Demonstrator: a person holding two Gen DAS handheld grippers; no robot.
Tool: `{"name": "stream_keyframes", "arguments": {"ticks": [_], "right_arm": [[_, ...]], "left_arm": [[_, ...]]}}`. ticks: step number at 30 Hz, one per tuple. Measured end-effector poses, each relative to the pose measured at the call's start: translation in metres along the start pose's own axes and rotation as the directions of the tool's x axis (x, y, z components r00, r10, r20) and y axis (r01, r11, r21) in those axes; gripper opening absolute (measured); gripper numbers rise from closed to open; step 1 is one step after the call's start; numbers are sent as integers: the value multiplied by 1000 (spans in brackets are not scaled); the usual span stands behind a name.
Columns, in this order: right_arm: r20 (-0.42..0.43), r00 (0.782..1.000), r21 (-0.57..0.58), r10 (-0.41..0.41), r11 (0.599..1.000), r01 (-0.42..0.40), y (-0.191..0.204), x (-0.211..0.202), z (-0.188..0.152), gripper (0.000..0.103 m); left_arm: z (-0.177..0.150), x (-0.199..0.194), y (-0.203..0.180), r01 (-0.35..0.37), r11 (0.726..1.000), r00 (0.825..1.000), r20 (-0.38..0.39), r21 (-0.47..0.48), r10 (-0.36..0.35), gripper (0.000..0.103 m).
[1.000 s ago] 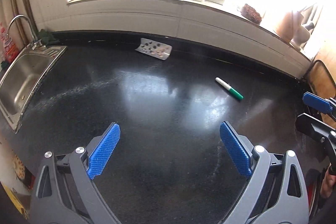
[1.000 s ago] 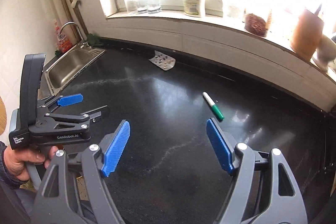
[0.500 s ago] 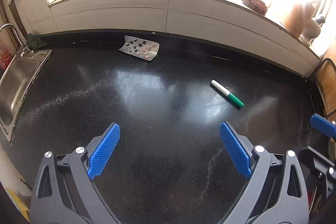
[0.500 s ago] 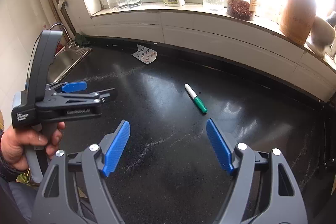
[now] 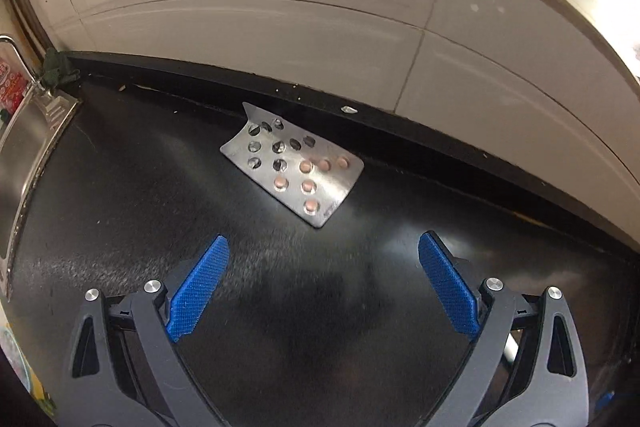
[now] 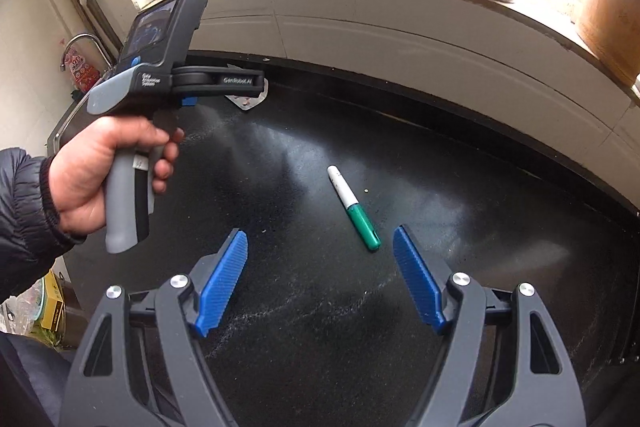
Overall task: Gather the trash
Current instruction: 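Grasp the silver pill blister pack with the left tool while the right tool grasps the green marker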
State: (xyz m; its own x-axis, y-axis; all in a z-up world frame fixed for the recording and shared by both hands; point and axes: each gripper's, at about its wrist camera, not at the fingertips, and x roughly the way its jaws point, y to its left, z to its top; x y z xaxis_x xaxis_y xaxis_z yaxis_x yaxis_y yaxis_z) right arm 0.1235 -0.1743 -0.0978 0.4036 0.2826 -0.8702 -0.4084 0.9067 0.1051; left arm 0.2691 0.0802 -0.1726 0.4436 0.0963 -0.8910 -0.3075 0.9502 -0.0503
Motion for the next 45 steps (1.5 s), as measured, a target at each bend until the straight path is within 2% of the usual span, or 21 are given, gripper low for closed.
{"name": "stream_keyframes", "arguments": {"ticks": [4, 8, 15, 21, 26, 31, 37, 41, 44, 45], "right_arm": [[-49, 999, -14, 21, 1000, -21, -6, 29, 13, 73], [-99, 995, -52, 28, 998, -34, -7, 60, 18, 73], [-157, 987, -84, 35, 995, -48, -10, 96, 14, 73], [-189, 982, -110, 20, 993, -41, -11, 115, 14, 73], [-189, 982, -141, -6, 990, -21, -9, 120, 10, 73], [-190, 982, -143, -10, 989, -18, -2, 122, 7, 73], [-188, 982, -150, -14, 989, -14, 7, 122, -3, 73], [-185, 982, -174, -23, 985, -10, 11, 121, -9, 73], [-177, 984, -193, -36, 981, 1, 12, 119, -9, 66], [-172, 984, -201, -42, 979, 7, 13, 119, -10, 58]], "left_arm": [[24, 37, -6, -23, 999, 1000, -14, -39, 22, 93], [32, 58, -4, -64, 997, 998, -23, -50, 62, 93], [7, 57, 30, -90, 993, 995, -42, -81, 87, 93], [-9, 46, 58, -49, 996, 997, -65, -77, 44, 93], [7, 52, 66, -28, 990, 997, -73, -138, 18, 93], [28, 58, 47, 10, 979, 996, -90, -203, -29, 93], [38, 69, 33, -64, 975, 992, -119, -214, 39, 93], [46, 75, 41, -69, 961, 993, -107, -269, 41, 94], [49, 76, 50, -62, 960, 995, -89, -272, 39, 90], [48, 75, 50, -67, 961, 996, -78, -267, 47, 86]]}}
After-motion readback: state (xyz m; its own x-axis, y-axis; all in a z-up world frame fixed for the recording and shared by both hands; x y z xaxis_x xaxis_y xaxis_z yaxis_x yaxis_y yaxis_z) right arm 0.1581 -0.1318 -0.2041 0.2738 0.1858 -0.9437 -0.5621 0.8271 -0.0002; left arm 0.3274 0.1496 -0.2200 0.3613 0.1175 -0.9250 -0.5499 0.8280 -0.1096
